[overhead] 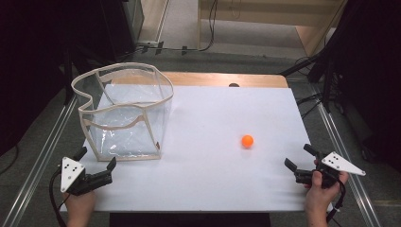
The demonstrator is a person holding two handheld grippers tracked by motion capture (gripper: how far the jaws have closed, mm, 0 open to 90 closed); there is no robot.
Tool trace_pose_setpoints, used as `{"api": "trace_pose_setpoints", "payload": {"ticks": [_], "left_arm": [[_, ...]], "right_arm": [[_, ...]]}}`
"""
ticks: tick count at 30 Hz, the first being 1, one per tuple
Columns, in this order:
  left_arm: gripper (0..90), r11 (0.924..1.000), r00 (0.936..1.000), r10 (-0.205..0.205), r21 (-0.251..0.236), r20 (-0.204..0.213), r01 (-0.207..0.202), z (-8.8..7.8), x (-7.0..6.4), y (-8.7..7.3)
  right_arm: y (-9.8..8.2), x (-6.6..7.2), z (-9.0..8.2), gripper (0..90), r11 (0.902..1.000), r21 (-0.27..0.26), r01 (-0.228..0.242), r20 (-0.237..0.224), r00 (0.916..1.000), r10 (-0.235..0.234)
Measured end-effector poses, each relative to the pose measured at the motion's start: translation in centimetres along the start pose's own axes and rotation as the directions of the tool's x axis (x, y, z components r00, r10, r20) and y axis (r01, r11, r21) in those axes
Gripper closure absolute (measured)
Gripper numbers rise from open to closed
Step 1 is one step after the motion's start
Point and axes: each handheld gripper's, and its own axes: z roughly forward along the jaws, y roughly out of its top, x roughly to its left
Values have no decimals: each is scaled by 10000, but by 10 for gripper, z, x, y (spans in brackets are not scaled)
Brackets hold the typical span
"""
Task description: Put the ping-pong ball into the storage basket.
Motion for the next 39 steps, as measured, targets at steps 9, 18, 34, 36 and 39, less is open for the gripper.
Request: {"api": "trace_pose_setpoints", "payload": {"ticks": [9, 18, 34, 36, 39], "left_arm": [[0, 10000, 10000, -44, -32, -9, 44, -1, 0, 0], [0, 10000, 10000, -59, -47, 10, 59, -1, 0, 0], [0, 10000, 10000, 5, -15, 16, -5, 0, -1, 0], [0, 10000, 10000, 4, -17, 15, -4, 0, -1, 0], [0, 10000, 10000, 3, -12, 20, -3, 0, -1, 0]], "right_arm": [[4, 3, 4, 0, 9993, -74, 365, 91, 9993, -364], [20, 11, 12, 0, 9943, 907, 560, -635, 9967, -503], [38, 23, 18, 0, 9890, 1161, 919, -945, 9922, -811], [40, 24, 18, 0, 9875, 1230, 988, -965, 9915, -872], [43, 26, 20, 0, 9861, 1277, 1067, -1048, 9901, -936]]}}
